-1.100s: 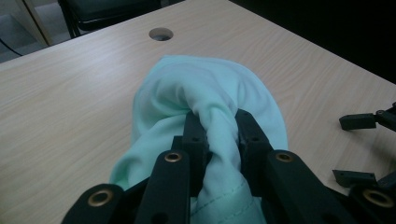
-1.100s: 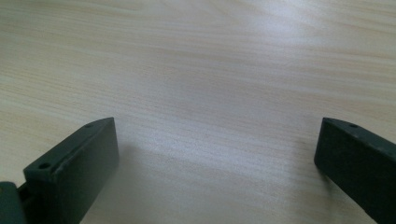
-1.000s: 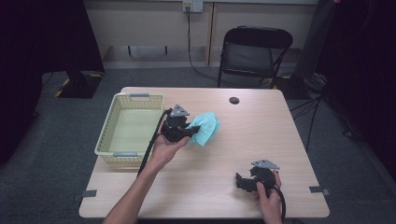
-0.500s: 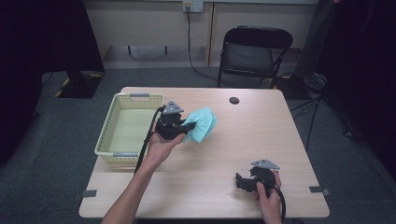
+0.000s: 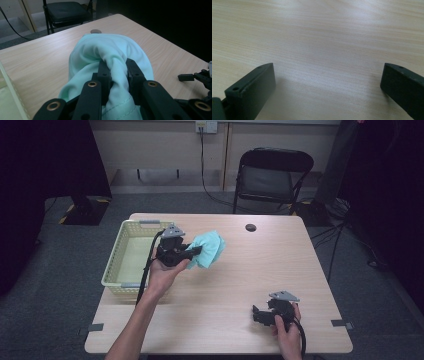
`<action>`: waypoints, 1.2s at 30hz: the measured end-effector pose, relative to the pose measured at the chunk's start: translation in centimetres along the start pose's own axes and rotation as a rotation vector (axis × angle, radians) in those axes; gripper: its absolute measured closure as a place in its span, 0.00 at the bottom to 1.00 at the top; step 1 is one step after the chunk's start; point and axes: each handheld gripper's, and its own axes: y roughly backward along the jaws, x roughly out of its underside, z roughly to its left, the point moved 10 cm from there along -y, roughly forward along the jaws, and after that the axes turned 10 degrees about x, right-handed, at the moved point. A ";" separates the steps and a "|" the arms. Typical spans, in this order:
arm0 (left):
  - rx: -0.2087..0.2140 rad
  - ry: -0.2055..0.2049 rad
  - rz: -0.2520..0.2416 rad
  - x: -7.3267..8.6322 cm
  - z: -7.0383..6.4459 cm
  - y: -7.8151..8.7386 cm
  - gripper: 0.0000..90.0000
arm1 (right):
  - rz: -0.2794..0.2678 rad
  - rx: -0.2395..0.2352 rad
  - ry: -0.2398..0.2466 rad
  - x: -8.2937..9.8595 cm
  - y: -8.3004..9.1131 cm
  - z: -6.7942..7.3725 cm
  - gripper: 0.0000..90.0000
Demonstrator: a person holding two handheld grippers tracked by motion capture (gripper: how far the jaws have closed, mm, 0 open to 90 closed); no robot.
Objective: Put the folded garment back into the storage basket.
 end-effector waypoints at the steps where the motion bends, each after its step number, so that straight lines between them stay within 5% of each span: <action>1: -0.002 0.004 -0.005 0.0 0.0 0.2 0.86 | 0.000 0.000 0.000 0.0 0.0 0.0 0.00; 36: -0.072 0.039 -0.116 -0.7 3.5 7.3 0.85 | 0.000 0.000 0.000 0.0 0.0 0.0 0.00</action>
